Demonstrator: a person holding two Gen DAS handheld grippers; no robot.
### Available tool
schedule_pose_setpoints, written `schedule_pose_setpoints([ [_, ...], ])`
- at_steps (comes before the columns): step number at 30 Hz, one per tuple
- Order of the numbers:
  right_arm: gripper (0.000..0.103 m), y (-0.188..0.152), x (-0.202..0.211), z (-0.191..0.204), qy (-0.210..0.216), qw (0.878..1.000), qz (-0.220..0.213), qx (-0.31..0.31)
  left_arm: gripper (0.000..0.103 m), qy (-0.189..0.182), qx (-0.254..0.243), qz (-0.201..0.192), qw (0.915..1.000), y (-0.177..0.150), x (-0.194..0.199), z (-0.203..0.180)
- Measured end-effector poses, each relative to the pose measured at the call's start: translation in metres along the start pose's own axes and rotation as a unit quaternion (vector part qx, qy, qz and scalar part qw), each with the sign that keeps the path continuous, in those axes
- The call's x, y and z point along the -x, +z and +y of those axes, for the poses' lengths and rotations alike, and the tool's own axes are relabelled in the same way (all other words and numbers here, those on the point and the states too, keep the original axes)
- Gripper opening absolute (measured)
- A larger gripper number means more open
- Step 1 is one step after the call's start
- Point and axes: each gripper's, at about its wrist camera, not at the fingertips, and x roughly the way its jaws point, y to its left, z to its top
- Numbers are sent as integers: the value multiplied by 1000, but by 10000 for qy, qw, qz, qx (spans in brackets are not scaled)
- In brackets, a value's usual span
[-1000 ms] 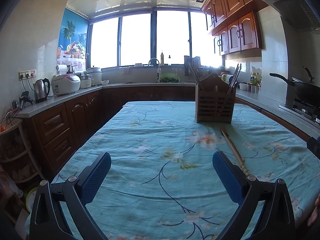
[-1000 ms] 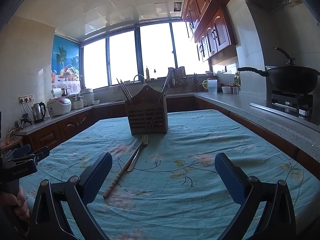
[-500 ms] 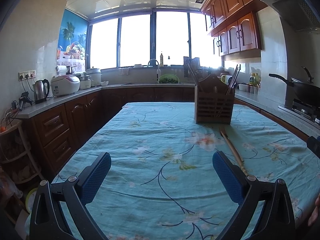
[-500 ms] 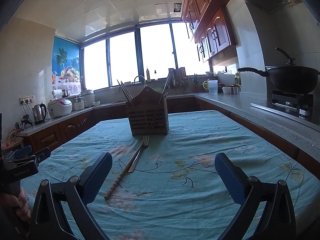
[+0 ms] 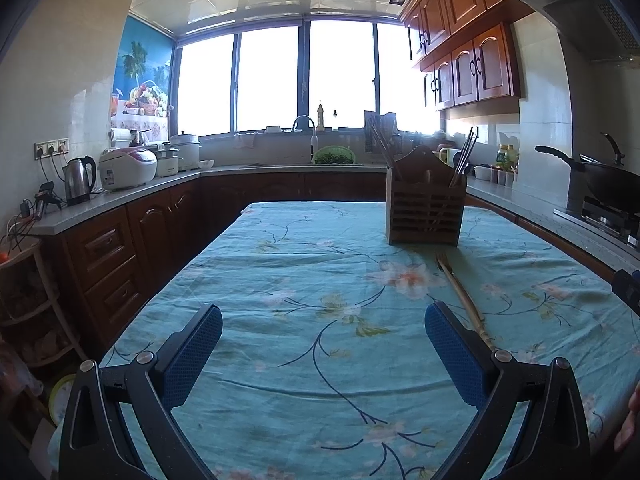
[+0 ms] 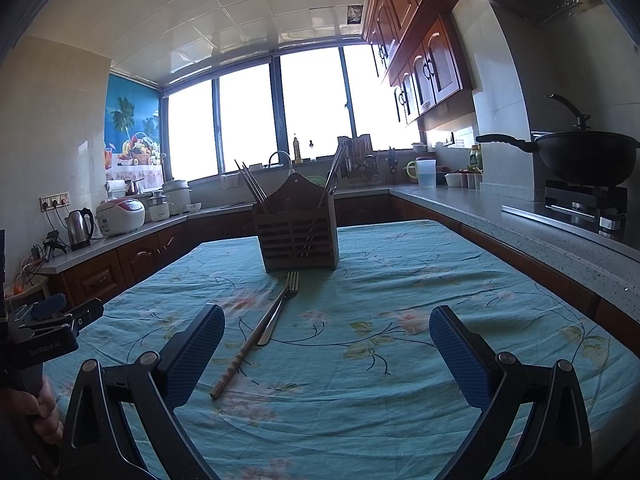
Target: Organize utensils
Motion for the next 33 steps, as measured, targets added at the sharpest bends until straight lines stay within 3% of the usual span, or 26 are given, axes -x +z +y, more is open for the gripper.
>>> schedule_pose_setpoints([
  [33, 103, 8, -10, 2, -9, 9998, 197, -81, 102, -138, 117, 224, 9996, 11, -4, -16],
])
